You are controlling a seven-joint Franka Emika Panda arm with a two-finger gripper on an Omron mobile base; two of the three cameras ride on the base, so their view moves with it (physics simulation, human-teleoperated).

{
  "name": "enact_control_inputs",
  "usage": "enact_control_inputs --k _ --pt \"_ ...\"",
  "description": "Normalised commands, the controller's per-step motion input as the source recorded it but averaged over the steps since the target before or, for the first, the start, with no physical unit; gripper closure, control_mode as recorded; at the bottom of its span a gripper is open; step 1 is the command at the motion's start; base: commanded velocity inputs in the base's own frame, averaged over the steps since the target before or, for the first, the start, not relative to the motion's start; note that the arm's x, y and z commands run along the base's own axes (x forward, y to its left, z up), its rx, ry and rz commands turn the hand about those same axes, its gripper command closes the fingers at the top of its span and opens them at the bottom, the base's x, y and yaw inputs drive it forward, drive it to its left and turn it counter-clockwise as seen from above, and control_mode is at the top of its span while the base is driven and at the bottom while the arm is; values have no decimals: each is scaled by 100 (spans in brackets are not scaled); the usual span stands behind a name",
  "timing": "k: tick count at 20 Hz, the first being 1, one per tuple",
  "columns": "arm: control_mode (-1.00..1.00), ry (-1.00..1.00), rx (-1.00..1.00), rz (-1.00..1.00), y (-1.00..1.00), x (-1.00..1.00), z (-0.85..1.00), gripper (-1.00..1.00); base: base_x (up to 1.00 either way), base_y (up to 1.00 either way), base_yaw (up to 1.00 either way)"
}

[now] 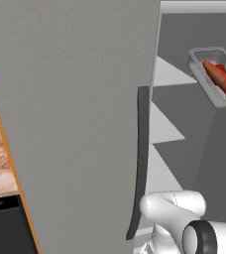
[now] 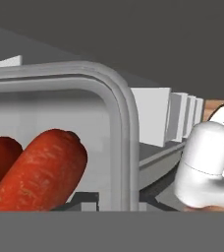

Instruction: Take the bell pepper and carrot out of the freezer and place them in the tupperware container on the counter. Then put the tupperware containing the vegetables back in the freezer.

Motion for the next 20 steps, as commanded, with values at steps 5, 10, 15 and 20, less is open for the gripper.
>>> enact_control_inputs --k 5,10,15,20 --pt "-100 -6 11 0 0 82 -23 100 0 0 0" --pt "-100 -9 8 0 0 75 -23 100 0 0 0" --pt "-100 -10 4 0 0 69 -4 100 0 0 0" --pt "-100 -8 0 0 0 51 0 100 0 0 0"
